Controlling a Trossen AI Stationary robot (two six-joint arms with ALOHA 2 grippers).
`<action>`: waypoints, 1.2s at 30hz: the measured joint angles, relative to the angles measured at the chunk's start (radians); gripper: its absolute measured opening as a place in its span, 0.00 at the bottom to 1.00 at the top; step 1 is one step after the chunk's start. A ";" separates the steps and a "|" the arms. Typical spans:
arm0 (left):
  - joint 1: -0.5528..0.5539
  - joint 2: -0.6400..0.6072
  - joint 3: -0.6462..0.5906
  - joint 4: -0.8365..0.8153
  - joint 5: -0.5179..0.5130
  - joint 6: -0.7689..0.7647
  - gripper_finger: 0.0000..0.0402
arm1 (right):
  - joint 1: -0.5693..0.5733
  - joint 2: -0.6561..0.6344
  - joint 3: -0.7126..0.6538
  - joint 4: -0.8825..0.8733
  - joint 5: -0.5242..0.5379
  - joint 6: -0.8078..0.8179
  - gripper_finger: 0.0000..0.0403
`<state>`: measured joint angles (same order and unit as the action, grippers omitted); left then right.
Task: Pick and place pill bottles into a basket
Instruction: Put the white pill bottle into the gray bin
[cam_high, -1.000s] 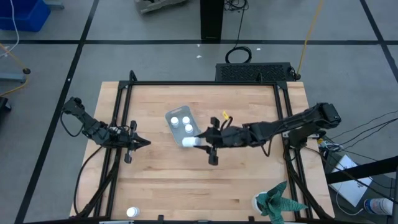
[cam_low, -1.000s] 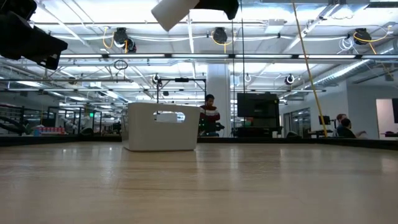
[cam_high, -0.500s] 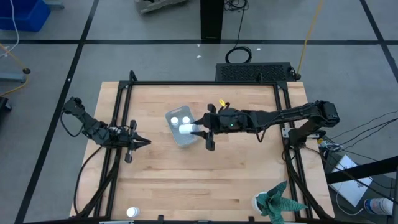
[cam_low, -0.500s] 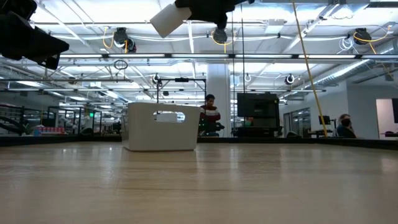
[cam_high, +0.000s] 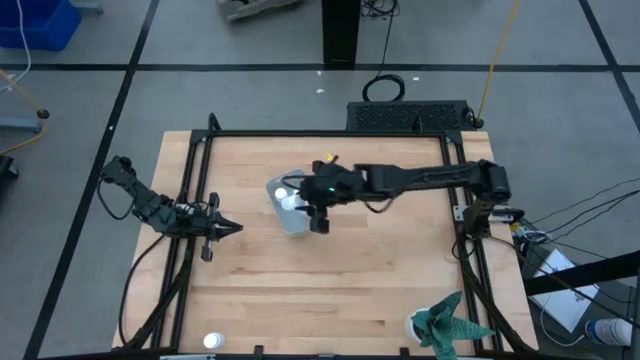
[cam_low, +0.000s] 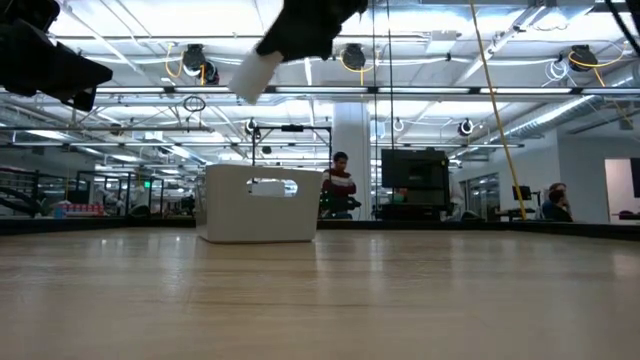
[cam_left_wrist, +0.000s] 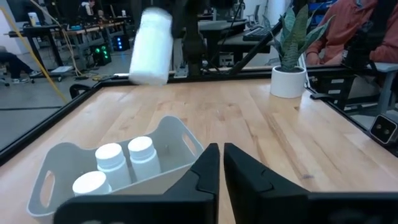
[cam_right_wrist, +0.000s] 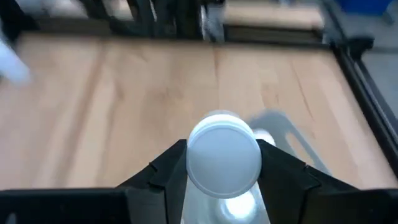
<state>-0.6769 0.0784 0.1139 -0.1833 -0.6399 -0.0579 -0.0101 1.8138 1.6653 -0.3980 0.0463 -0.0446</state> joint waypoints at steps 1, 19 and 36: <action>0.000 0.000 0.000 -0.001 0.000 -0.004 0.09 | -0.005 0.027 0.043 -0.057 0.000 -0.028 0.37; 0.000 0.000 0.000 -0.008 0.003 -0.005 0.04 | -0.076 0.322 0.263 -0.264 -0.077 -0.238 0.37; 0.000 0.000 0.000 -0.007 -0.016 -0.007 0.11 | -0.081 0.344 0.258 -0.346 -0.180 -0.249 0.37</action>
<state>-0.6773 0.0782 0.1135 -0.1905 -0.6563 -0.0648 -0.0910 2.1582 1.9235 -0.7441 -0.1337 -0.2939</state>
